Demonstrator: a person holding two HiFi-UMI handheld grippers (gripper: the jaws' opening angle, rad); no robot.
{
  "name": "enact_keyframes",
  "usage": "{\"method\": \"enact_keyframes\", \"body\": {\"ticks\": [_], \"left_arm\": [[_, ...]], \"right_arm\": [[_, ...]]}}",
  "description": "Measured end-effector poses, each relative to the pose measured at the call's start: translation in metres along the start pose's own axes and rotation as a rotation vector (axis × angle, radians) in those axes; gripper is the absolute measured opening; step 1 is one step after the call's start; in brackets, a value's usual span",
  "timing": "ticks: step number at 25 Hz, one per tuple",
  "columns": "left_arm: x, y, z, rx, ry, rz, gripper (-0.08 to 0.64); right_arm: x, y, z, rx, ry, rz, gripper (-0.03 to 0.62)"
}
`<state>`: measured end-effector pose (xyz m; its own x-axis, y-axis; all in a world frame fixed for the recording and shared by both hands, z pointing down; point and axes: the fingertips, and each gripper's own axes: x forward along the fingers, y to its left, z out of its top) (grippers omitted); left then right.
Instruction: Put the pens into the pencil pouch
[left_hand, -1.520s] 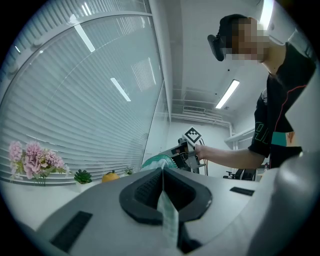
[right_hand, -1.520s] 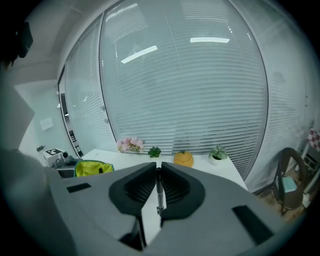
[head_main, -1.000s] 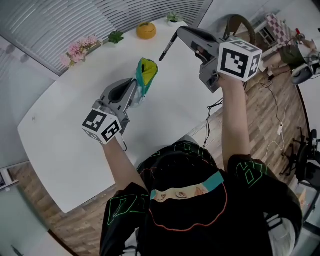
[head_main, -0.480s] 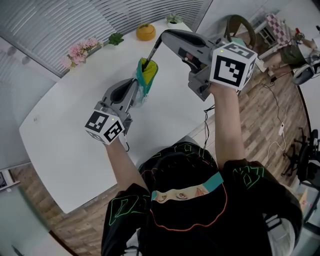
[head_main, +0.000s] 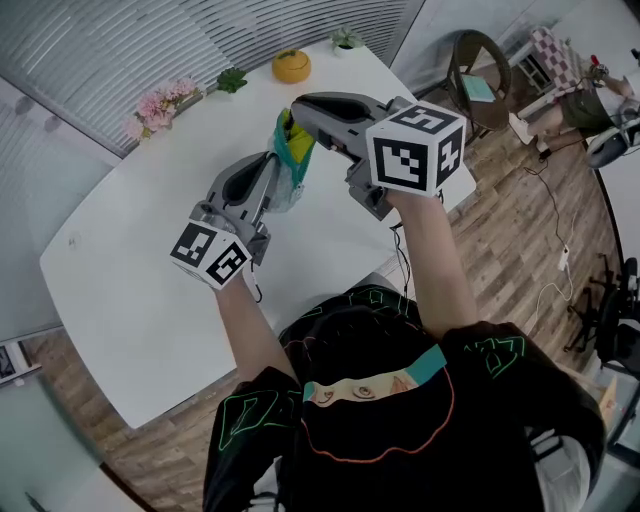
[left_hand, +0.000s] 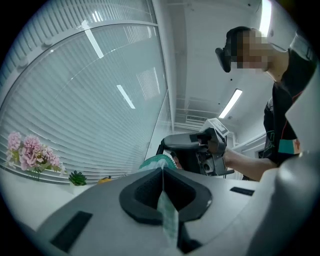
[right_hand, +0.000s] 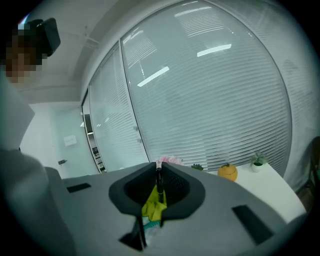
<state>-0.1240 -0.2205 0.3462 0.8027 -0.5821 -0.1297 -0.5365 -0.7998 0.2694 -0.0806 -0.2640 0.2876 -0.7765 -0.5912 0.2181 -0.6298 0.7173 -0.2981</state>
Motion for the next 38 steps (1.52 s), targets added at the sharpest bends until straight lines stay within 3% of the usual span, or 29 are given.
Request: {"method": "enact_keyframes", "body": {"ticks": [7,16,24,32,38], "left_arm": [[0.003,-0.003,-0.002,0.012,0.009,-0.005,0.005],[0.002,-0.001,0.002,0.013,0.018,0.026,0.005],[0.019,-0.006,0.004,0.032,0.025,0.08,0.005],[0.044,-0.017,0.013,0.1,0.046,0.229,0.005],[0.052,-0.014,0.025,0.111,0.062,0.432,0.005]], "right_arm": [[0.015,-0.005,-0.05,-0.117,0.185,-0.081,0.046],[-0.003,-0.021,-0.036,-0.051,0.068,-0.133,0.046],[-0.036,-0.057,-0.028,0.019,-0.036,-0.193,0.003],[-0.073,-0.085,-0.02,0.014,-0.099,-0.211,0.002],[-0.099,-0.107,-0.016,-0.012,-0.12,-0.249,0.002]]}}
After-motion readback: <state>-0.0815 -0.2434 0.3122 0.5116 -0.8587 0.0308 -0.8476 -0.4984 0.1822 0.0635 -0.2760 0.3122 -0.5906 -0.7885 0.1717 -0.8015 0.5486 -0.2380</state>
